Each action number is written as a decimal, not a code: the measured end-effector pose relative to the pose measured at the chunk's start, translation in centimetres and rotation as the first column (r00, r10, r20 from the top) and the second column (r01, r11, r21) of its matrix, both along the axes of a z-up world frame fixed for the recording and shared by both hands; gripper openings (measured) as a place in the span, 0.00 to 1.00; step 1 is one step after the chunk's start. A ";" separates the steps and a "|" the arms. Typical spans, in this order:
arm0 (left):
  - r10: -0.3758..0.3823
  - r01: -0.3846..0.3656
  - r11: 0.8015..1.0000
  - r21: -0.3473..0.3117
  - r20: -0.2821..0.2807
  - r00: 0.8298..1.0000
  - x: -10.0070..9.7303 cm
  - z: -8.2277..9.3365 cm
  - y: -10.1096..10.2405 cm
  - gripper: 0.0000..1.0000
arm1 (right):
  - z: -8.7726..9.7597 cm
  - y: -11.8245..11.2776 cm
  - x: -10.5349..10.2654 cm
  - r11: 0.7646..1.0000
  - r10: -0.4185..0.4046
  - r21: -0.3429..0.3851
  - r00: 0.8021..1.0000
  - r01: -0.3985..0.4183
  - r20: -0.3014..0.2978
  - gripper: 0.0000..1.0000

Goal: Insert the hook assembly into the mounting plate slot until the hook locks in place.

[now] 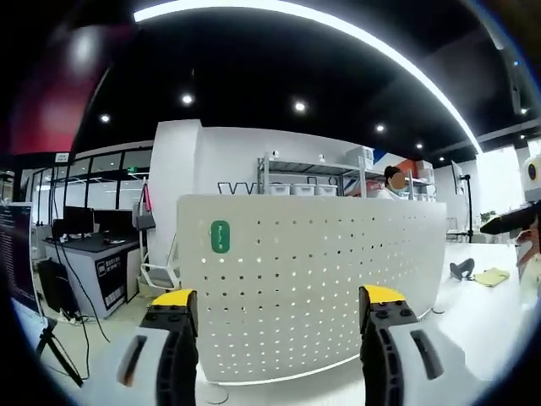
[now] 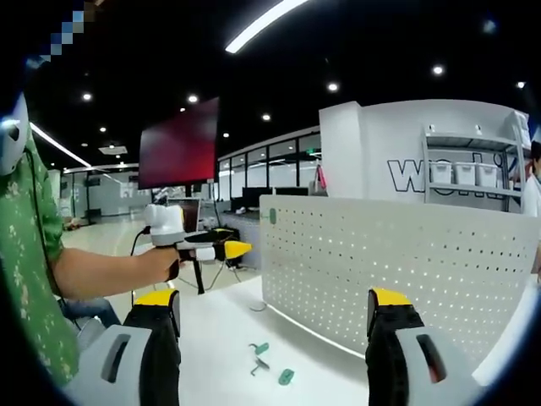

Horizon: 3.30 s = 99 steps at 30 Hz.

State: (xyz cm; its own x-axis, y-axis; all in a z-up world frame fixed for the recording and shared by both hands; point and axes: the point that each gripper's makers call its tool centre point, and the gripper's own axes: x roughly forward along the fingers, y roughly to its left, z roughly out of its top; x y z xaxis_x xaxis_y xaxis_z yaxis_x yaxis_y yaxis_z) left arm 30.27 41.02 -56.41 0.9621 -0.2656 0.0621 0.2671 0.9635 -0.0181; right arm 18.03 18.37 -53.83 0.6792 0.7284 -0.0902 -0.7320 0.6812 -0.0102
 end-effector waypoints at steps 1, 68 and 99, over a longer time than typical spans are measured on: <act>-0.001 0.001 1.000 -0.003 -0.002 1.000 -0.2 -0.1 -0.1 0.80 | -0.1 0.1 -0.1 1.000 0.002 -0.001 1.000 -0.002 -0.001 0.94; -0.131 0.132 0.991 0.004 -0.097 0.987 -7.4 -4.5 -3.9 0.71 | -6.6 0.8 -0.1 0.997 0.012 -0.068 0.993 -0.021 -0.117 0.79; -0.154 0.160 0.987 0.016 -0.177 0.972 -8.7 -7.8 -4.5 0.70 | -14.5 3.2 3.2 0.984 0.061 -0.144 0.964 -0.101 -0.259 0.73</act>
State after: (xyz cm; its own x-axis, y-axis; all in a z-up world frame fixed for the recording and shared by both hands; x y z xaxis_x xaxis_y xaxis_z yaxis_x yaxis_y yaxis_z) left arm 21.55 36.56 -64.23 0.9034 -0.4134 -0.1135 0.4105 0.9105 -0.0492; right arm 21.22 21.58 -68.28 0.5589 0.7435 -0.3672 -0.7770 0.6242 0.0813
